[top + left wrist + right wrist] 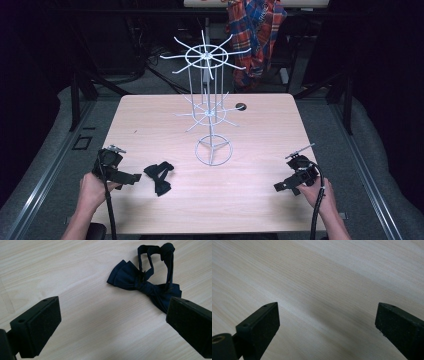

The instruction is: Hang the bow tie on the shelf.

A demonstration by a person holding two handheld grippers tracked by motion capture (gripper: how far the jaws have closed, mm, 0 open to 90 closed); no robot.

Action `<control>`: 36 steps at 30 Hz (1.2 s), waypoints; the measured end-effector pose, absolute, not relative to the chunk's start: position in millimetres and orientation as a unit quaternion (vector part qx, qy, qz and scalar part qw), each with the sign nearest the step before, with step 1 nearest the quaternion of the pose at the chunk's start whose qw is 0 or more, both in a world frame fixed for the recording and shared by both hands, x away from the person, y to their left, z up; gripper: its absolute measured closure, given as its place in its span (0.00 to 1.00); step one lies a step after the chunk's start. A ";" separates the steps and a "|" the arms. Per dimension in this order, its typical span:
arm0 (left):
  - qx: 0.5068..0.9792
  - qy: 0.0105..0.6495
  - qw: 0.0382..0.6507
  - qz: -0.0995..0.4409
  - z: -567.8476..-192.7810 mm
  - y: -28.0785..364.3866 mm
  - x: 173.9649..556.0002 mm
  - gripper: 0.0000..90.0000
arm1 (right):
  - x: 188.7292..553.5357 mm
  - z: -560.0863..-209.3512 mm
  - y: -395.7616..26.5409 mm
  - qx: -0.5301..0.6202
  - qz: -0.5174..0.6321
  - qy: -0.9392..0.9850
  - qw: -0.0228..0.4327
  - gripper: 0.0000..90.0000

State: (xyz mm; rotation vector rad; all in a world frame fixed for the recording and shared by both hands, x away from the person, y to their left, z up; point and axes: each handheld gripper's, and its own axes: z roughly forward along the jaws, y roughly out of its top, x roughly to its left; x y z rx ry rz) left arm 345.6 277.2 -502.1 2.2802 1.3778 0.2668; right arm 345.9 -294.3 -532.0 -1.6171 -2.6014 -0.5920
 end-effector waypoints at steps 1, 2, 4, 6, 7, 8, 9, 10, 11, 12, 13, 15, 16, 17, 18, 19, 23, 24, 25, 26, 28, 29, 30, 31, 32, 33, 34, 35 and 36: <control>0.829 0.501 0.230 0.099 -501.7 276.5 345.5 0.00 | 346.1 -531.7 -295.0 -0.516 -0.184 -0.836 0.009 0.06; 0.829 0.500 0.229 0.102 -501.1 275.5 345.5 0.00 | 346.3 -531.6 -295.3 -0.515 -0.184 -0.837 0.008 0.07; 0.829 0.497 0.230 0.110 -499.4 273.4 344.8 0.00 | 345.9 -533.2 -294.0 -0.520 -0.197 -0.831 0.011 0.07; 0.830 0.496 0.232 0.110 -498.8 272.3 344.5 0.00 | 346.2 -532.4 -293.5 -0.516 -0.193 -0.835 0.011 0.07; 0.830 0.495 0.232 0.112 -498.0 270.7 343.4 0.00 | 345.1 -533.5 -291.8 -0.522 -0.202 -0.829 0.011 0.07; 0.830 0.494 0.231 0.112 -498.2 269.6 342.8 0.00 | 346.0 -532.8 -292.3 -0.511 -0.192 -0.838 0.018 0.07; 0.834 0.490 0.229 0.112 -497.8 268.8 342.6 0.00 | 344.3 -534.4 -290.1 -0.520 -0.199 -0.830 0.015 0.07; 0.834 0.488 0.229 0.113 -497.4 267.7 342.2 0.00 | 344.5 -533.2 -290.4 -0.513 -0.190 -0.837 0.013 0.07; 0.834 0.488 0.232 0.116 -497.4 266.3 341.9 0.00 | 344.7 -532.0 -289.5 -0.512 -0.192 -0.837 0.015 0.08; 0.835 0.485 0.233 0.116 -497.4 265.2 341.9 0.00 | 343.2 -532.9 -288.2 -0.520 -0.199 -0.831 0.006 0.08; 0.836 0.480 0.238 0.117 -497.9 263.7 341.9 0.00 | 344.4 -530.5 -289.9 -0.506 -0.184 -0.842 0.015 0.08; 0.840 0.475 0.235 0.119 -499.0 259.0 342.2 0.00 | 342.1 -532.4 -288.6 -0.519 -0.196 -0.832 0.010 0.08; 0.842 0.471 0.232 0.120 -498.9 256.6 342.8 0.00 | 346.3 -527.3 -293.6 -0.488 -0.155 -0.859 0.018 0.08; 0.844 0.468 0.233 0.121 -499.0 254.2 343.3 0.00 | 344.2 -530.4 -292.3 -0.504 -0.179 -0.845 0.017 0.08; 0.845 0.465 0.234 0.122 -499.0 251.8 343.9 0.00 | 340.9 -535.4 -290.1 -0.531 -0.210 -0.821 0.003 0.08; 0.846 0.462 0.235 0.122 -498.9 249.6 344.5 0.00 | 343.8 -531.9 -292.5 -0.516 -0.189 -0.835 0.013 0.08; 0.854 0.456 0.227 0.108 -502.7 240.5 348.1 0.00 | 344.3 -533.8 -289.7 -0.518 -0.194 -0.833 0.012 0.09; 0.856 0.455 0.223 0.107 -504.3 238.3 349.4 0.00 | 343.5 -535.6 -287.6 -0.523 -0.207 -0.827 0.013 0.09; 0.857 0.455 0.220 0.104 -505.5 235.9 350.6 0.00 | 344.0 -534.5 -288.0 -0.517 -0.193 -0.834 0.014 0.09; 0.858 0.454 0.218 0.104 -506.3 233.9 351.7 0.00 | 345.1 -533.7 -289.5 -0.508 -0.186 -0.841 0.020 0.09; 0.858 0.453 0.221 0.103 -506.5 230.2 352.3 0.00 | 344.1 -533.9 -290.3 -0.515 -0.192 -0.835 0.014 0.09; 0.859 0.449 0.225 0.100 -505.9 227.6 352.1 0.00 | 345.2 -532.6 -292.3 -0.511 -0.188 -0.839 0.017 0.09; 0.861 0.445 0.227 0.098 -505.8 224.9 351.7 0.00 | 346.3 -531.5 -293.6 -0.505 -0.184 -0.843 0.020 0.09; 0.863 0.442 0.225 0.098 -505.8 222.8 351.5 0.00 | 346.4 -531.4 -293.7 -0.505 -0.182 -0.844 0.019 0.09; 0.865 0.439 0.225 0.094 -506.0 219.6 352.0 0.00 | 345.9 -531.9 -292.8 -0.508 -0.186 -0.841 0.020 0.09; 0.865 0.438 0.229 0.092 -505.8 217.0 352.3 0.00 | 344.8 -533.9 -291.2 -0.517 -0.196 -0.833 0.017 0.10; 0.866 0.435 0.231 0.090 -505.2 214.6 352.6 0.00 | 346.0 -532.8 -291.6 -0.510 -0.187 -0.840 0.019 0.10; 0.866 0.432 0.235 0.090 -505.1 212.1 352.6 0.00 | 346.5 -531.8 -292.0 -0.504 -0.180 -0.845 0.021 0.10; 0.868 0.428 0.236 0.091 -504.9 210.0 352.7 0.00 | 344.6 -533.8 -290.3 -0.516 -0.194 -0.834 0.014 0.10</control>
